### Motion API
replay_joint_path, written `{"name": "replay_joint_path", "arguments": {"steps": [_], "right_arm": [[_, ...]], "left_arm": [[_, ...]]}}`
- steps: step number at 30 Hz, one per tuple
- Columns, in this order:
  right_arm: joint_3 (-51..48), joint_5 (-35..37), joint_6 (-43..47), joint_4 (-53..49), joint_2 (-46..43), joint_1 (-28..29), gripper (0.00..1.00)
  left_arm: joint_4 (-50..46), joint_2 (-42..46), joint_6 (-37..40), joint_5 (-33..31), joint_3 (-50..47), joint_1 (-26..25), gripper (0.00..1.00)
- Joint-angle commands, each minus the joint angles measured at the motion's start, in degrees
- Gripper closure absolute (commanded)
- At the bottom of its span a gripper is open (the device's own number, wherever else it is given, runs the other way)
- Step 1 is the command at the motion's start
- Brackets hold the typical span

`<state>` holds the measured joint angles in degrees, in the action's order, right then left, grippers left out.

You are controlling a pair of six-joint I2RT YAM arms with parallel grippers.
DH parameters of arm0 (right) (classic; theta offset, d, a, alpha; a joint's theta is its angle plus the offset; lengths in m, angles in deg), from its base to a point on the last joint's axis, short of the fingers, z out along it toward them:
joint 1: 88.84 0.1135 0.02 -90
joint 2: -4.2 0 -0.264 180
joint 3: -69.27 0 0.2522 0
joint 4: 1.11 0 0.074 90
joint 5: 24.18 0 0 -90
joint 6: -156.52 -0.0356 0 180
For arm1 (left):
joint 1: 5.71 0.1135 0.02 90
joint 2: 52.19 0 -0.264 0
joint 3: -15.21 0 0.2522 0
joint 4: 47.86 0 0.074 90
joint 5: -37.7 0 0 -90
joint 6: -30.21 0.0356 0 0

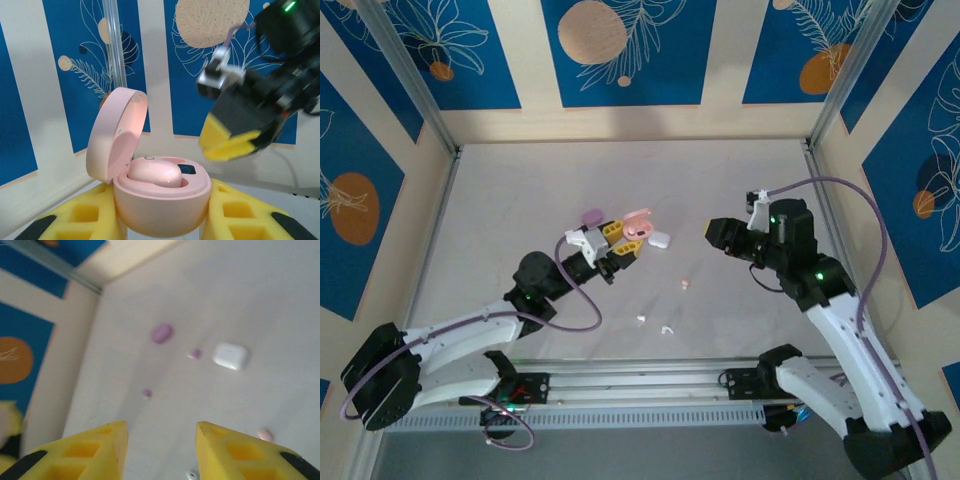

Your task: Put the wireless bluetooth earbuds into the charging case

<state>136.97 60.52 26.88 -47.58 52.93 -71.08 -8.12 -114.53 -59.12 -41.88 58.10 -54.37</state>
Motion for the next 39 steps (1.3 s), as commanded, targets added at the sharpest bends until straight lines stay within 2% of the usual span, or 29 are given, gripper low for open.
{"name": "replay_joint_path", "arguments": {"steps": [1,8,15,23,30,39], "right_arm": [[-2.82,-10.23,-2.92,-1.59,4.12,-4.46,0.59],[-4.79,-13.27,2.16,-4.27,15.61,-6.32,0.58],[-4.17,-16.42,7.71,-4.29,28.47,-6.18,0.63],[-2.26,-15.21,9.70,-3.36,38.92,-5.05,0.65],[1.76,-11.89,12.27,-5.25,47.26,-1.53,0.64],[4.14,-7.65,14.50,-6.83,50.69,0.24,0.63]], "left_arm": [[-0.74,1.73,1.27,-0.42,-0.32,-0.47,0.76],[-2.58,2.07,-0.01,1.76,0.87,-0.49,0.76],[-1.82,0.91,-1.02,2.72,1.20,-0.47,0.75],[-2.43,1.95,-1.35,2.68,0.40,-0.49,0.75],[-2.61,2.58,-1.52,2.42,-0.10,-0.47,0.75],[-2.74,2.93,-1.53,2.15,-0.56,-0.47,0.75]]}}
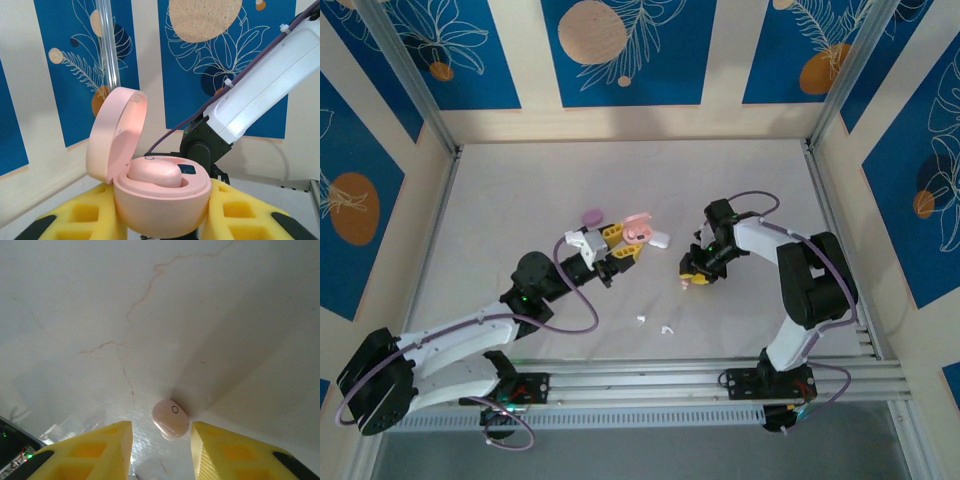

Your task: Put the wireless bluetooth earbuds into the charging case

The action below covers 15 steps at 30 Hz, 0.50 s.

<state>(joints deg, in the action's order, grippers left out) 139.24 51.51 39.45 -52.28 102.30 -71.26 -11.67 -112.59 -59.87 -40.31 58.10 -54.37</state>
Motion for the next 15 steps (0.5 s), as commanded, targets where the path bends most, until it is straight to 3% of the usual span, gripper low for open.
{"name": "replay_joint_path", "arguments": {"steps": [1,15], "right_arm": [[2.02,1.39,2.10,-2.23,1.70,0.52,0.63],[2.86,-1.48,2.99,-2.01,4.03,2.60,0.69]], "left_arm": [[0.85,0.91,-0.80,0.67,-0.56,-0.47,0.75],[0.94,0.90,-1.15,0.42,-0.83,-0.44,0.75]]}}
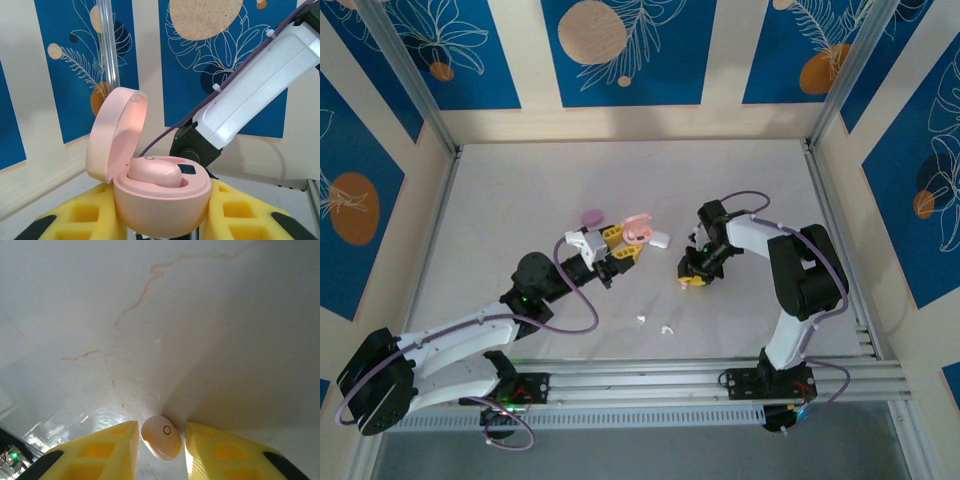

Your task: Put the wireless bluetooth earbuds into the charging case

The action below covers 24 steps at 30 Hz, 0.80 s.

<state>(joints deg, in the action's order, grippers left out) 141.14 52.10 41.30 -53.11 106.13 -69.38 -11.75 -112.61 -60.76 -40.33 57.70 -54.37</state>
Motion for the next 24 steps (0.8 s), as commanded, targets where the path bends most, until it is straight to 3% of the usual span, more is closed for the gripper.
{"name": "replay_joint_path", "arguments": {"steps": [1,24], "right_arm": [[1.03,-2.37,1.20,-1.22,0.20,0.92,0.69],[4.69,-2.01,1.50,-2.19,1.75,4.52,0.68]], "left_arm": [[1.09,0.88,-0.33,0.43,-0.43,-0.51,0.75],[0.93,0.72,-0.35,0.78,-0.08,-0.47,0.75]]}}
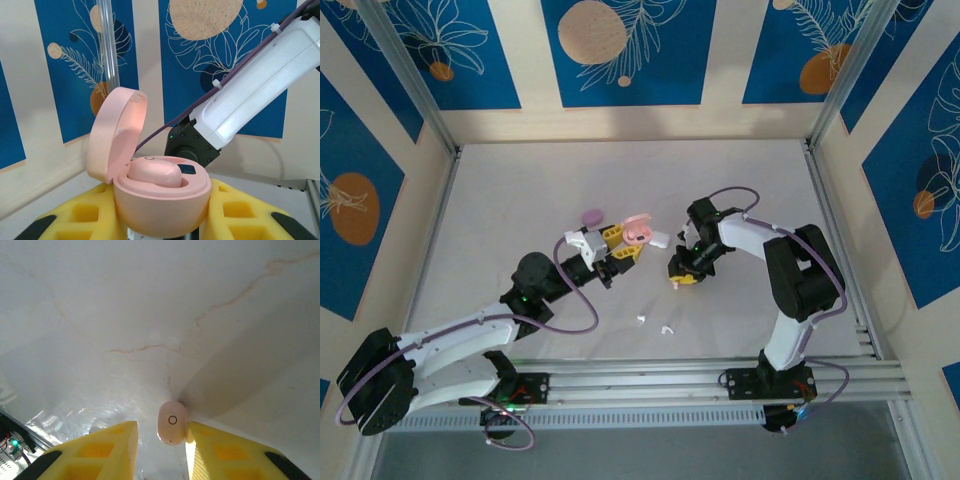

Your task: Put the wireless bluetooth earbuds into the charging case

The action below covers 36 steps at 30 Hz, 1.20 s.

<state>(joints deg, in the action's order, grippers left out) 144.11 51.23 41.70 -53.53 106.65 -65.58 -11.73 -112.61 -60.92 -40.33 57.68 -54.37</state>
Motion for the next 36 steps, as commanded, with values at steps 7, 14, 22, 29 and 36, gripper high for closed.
{"name": "replay_joint_path", "arguments": {"steps": [7,14,22,29,36], "right_arm": [[2.86,-0.83,1.11,-2.13,1.26,2.02,0.68],[5.91,6.08,0.17,-5.60,1.56,4.51,0.68],[10.99,17.47,-1.50,-11.51,4.51,8.81,0.68],[11.63,17.32,-8.97,-10.67,5.88,10.19,0.65],[12.87,17.47,-9.80,-11.33,8.06,11.31,0.67]], "left_arm": [[0.89,0.83,-0.10,0.70,-0.23,-0.47,0.75],[1.09,1.35,0.22,0.21,-0.79,-0.47,0.75],[0.46,3.03,0.77,-0.72,-1.51,-0.47,0.75],[1.35,3.95,0.51,-1.51,-2.52,-0.47,0.75],[0.56,5.22,0.86,-1.95,-3.30,-0.47,0.75]]}}
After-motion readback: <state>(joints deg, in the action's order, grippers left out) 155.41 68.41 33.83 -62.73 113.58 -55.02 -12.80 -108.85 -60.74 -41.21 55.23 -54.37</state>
